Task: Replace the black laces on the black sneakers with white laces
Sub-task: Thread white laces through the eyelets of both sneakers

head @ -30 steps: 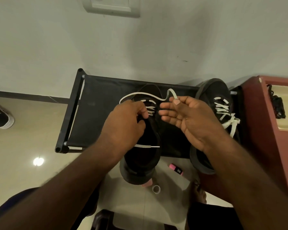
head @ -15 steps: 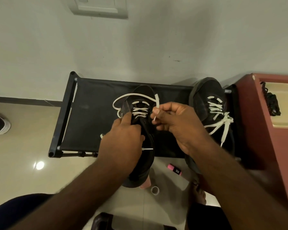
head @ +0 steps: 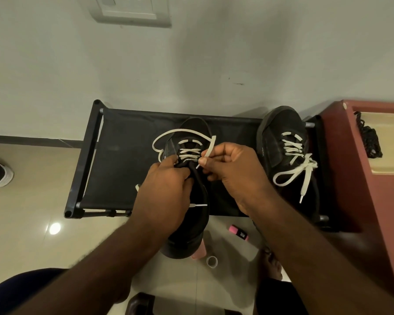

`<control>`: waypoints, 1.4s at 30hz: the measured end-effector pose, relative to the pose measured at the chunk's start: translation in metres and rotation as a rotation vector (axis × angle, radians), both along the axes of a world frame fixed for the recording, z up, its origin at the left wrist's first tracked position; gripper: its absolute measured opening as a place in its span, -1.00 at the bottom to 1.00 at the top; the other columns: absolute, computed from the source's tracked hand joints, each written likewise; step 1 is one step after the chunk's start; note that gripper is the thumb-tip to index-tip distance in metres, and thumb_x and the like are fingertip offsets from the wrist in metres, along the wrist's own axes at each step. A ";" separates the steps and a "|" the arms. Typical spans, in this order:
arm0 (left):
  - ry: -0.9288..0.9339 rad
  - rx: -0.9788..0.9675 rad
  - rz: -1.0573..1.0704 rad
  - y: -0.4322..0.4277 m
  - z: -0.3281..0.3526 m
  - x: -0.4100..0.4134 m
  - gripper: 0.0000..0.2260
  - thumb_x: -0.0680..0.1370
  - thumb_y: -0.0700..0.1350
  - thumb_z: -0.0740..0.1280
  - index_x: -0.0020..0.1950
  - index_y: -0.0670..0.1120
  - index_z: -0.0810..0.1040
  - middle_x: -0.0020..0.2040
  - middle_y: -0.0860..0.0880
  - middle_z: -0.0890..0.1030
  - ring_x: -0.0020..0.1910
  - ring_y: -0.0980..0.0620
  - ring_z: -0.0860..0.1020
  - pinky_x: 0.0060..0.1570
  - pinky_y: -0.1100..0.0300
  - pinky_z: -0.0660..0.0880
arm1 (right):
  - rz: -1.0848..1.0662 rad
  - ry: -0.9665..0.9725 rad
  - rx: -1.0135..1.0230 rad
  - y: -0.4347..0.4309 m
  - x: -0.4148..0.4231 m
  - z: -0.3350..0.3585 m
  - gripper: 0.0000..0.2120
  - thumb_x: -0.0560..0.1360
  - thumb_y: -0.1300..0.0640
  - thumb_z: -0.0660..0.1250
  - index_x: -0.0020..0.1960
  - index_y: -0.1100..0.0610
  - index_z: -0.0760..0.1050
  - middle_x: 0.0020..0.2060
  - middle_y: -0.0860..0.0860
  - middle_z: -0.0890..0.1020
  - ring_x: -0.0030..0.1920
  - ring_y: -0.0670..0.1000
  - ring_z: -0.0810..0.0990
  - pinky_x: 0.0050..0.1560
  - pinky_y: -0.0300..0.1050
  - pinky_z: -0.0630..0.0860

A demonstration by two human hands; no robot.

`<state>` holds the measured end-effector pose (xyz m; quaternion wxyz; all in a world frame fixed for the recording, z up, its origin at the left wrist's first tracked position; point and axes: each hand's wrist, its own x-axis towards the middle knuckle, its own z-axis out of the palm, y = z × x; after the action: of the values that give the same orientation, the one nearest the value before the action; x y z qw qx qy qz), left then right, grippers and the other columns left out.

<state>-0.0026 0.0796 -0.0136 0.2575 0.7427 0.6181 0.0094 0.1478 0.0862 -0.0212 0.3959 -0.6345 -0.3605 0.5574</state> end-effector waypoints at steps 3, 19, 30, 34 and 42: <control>-0.048 0.065 0.010 0.003 -0.003 -0.002 -0.76 0.64 -0.03 0.21 0.14 0.01 0.67 0.28 0.01 0.53 0.19 -0.04 0.48 0.13 0.12 0.45 | 0.000 -0.058 0.030 0.000 -0.005 -0.001 -0.93 0.49 0.28 0.47 -0.12 0.16 0.60 -0.29 0.05 0.69 -0.28 -0.07 0.65 -0.27 -0.27 0.57; -0.082 0.094 0.055 0.008 0.002 -0.006 -0.81 0.60 0.05 0.28 0.10 0.12 0.68 0.26 0.13 0.55 0.21 0.06 0.48 0.07 0.13 0.49 | 0.431 -0.391 0.072 -0.005 0.005 0.014 -0.81 0.62 0.03 0.29 0.05 0.04 0.67 -0.04 -0.02 0.63 -0.07 -0.14 0.61 -0.06 -0.32 0.50; -0.180 -0.041 0.020 0.017 0.005 -0.007 -0.85 0.59 -0.13 0.33 -0.05 -0.09 0.70 0.53 0.05 0.28 0.47 0.04 0.22 0.22 0.38 0.12 | 0.521 -0.365 0.054 -0.008 0.011 0.012 -0.65 0.49 0.13 0.48 0.25 -0.04 0.56 0.09 -0.14 0.62 0.09 -0.21 0.59 0.16 -0.23 0.55; -0.440 -0.155 0.059 0.019 0.027 -0.019 -0.91 0.55 -0.11 0.40 -0.08 0.03 0.70 0.42 0.12 0.39 0.37 0.25 0.28 0.16 0.45 0.18 | 0.483 -0.273 0.022 -0.007 0.015 0.011 -0.51 0.46 0.17 0.50 0.35 -0.01 0.47 0.11 -0.13 0.63 0.11 -0.23 0.59 0.18 -0.20 0.55; -1.586 -0.569 0.320 0.026 0.055 -0.031 -0.90 0.57 -0.20 0.22 -0.10 -0.17 0.48 -0.15 -0.13 0.63 -0.13 -0.06 0.63 0.17 0.00 0.56 | 0.458 -0.244 -0.012 -0.005 0.014 0.007 -0.33 0.46 0.17 0.51 0.48 -0.02 0.32 0.13 -0.11 0.58 0.15 -0.15 0.57 0.20 -0.14 0.56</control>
<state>-0.0336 0.1054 0.0412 0.7857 0.3276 0.3315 0.4068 0.1615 0.0813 -0.0143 0.2092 -0.6012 -0.5366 0.5539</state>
